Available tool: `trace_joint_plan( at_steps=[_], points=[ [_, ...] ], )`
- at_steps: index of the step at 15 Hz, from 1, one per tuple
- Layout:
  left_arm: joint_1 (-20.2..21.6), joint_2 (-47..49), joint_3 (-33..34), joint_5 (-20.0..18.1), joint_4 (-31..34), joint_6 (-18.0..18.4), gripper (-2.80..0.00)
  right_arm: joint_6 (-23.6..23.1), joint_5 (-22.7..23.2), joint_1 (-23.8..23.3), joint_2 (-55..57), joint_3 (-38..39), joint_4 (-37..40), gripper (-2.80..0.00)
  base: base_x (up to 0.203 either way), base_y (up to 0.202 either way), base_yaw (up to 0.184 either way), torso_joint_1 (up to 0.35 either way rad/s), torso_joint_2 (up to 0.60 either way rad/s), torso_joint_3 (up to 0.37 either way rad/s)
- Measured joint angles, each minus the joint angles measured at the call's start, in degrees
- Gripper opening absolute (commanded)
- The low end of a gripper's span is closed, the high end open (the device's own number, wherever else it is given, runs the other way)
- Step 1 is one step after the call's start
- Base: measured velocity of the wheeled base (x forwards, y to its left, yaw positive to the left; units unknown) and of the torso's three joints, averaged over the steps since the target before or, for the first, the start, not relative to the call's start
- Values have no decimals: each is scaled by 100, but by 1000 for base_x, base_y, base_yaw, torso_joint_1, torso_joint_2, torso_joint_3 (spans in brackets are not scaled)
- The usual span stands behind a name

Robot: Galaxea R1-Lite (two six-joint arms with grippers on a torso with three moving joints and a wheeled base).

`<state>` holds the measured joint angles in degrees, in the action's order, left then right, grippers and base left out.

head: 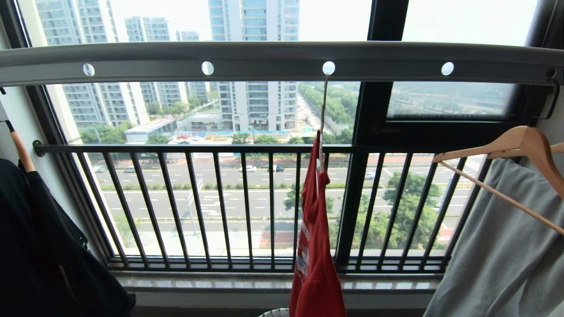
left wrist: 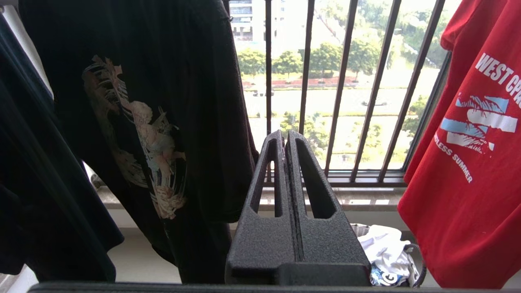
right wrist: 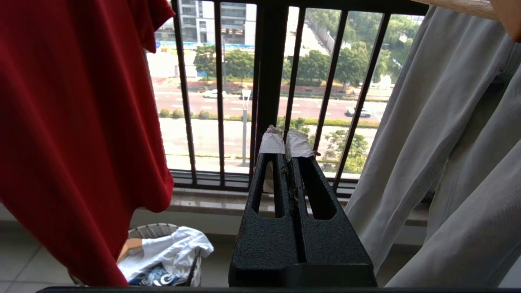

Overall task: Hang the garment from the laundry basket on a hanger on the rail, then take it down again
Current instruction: Take the clothes off the clothes rack

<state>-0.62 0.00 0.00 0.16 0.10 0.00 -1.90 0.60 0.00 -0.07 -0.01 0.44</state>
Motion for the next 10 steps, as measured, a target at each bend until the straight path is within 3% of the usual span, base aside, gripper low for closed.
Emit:
trace_joint_plan(
  at_steps=[4, 10],
  points=[
    [0, 0, 0, -1, 0, 0, -280, -267, 34, 0, 0, 1, 0, -280, 0, 0, 0, 0, 0, 0],
    [0, 0, 0, -2, 0, 0, -280, -312, 20, 0, 0, 1, 5, -280, 0, 0, 0, 0, 0, 0]
  ],
)
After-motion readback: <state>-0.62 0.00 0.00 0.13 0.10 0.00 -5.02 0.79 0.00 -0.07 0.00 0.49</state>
